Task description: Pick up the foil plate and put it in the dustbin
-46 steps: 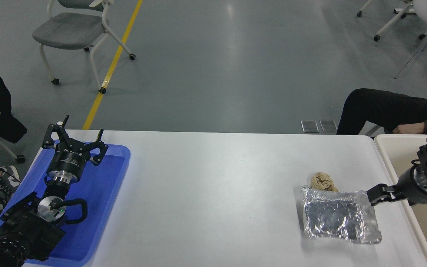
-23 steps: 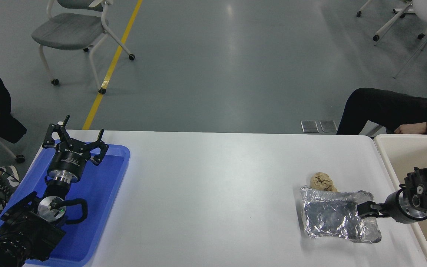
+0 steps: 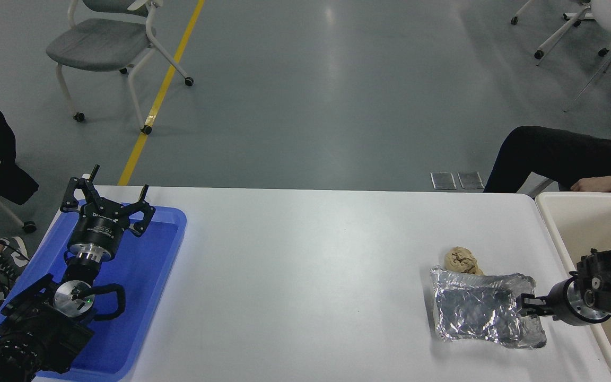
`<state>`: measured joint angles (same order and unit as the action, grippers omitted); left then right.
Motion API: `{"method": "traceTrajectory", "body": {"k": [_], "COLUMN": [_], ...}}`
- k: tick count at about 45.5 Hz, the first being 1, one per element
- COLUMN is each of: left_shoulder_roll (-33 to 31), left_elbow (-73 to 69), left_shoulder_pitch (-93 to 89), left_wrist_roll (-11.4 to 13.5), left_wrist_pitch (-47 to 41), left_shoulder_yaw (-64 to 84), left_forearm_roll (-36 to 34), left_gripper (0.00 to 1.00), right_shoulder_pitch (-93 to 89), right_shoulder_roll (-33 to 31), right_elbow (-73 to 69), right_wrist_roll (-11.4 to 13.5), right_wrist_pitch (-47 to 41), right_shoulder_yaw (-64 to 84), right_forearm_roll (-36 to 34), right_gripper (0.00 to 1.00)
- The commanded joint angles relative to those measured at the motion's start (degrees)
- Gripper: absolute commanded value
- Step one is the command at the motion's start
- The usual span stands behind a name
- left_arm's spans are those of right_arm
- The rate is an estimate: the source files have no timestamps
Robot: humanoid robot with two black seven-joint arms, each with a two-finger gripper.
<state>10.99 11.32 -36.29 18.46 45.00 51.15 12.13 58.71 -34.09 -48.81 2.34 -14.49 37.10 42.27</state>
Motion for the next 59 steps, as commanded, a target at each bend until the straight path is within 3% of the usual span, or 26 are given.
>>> {"method": "traceTrajectory", "body": {"k": [1,10,18,34,43,59], "left_shoulder_roll": [0.0,0.0,0.0,0.0,0.1,0.4], "left_elbow": [-0.2,0.0,0.0,0.0,0.0,0.0], "left_shoulder_pitch": [0.0,0.0,-0.1,-0.1,-0.2,-0.1], "left_wrist_roll": [0.0,0.0,0.0,0.0,0.0,0.0], "left_wrist_pitch": [0.0,0.0,0.0,0.0,0.0,0.0], "left_shoulder_yaw": [0.0,0.0,0.0,0.0,0.0,0.1], "left_forearm_roll": [0.0,0.0,-0.1,0.0,0.0,0.0], "left_gripper": [1.00,1.00,1.00,1.00,1.00,1.00], "right_shoulder_pitch": [-0.1,1.8,8.7,39.1,60.4,79.6], "right_shoulder_roll": [0.1,-1.3,-7.3,-16.7,-15.8,-5.3], "right_elbow": [-0.3,-3.4,-10.6,-28.5,-36.2,-40.4], "right_wrist_roll": [-0.1,-0.1,-0.1,-0.1,-0.1,-0.1], "right_wrist_pitch": [0.0,-0.1,-0.6,-4.8,-7.9,-13.5], "right_shoulder_yaw": [-0.4,-0.4,1.6,22.1,36.4,46.4], "right_forearm_roll": [-0.1,-0.2,-0.2,-1.0,-3.1,-9.1], "right_gripper": [0.00,0.00,0.00,0.00,0.00,0.00]}}
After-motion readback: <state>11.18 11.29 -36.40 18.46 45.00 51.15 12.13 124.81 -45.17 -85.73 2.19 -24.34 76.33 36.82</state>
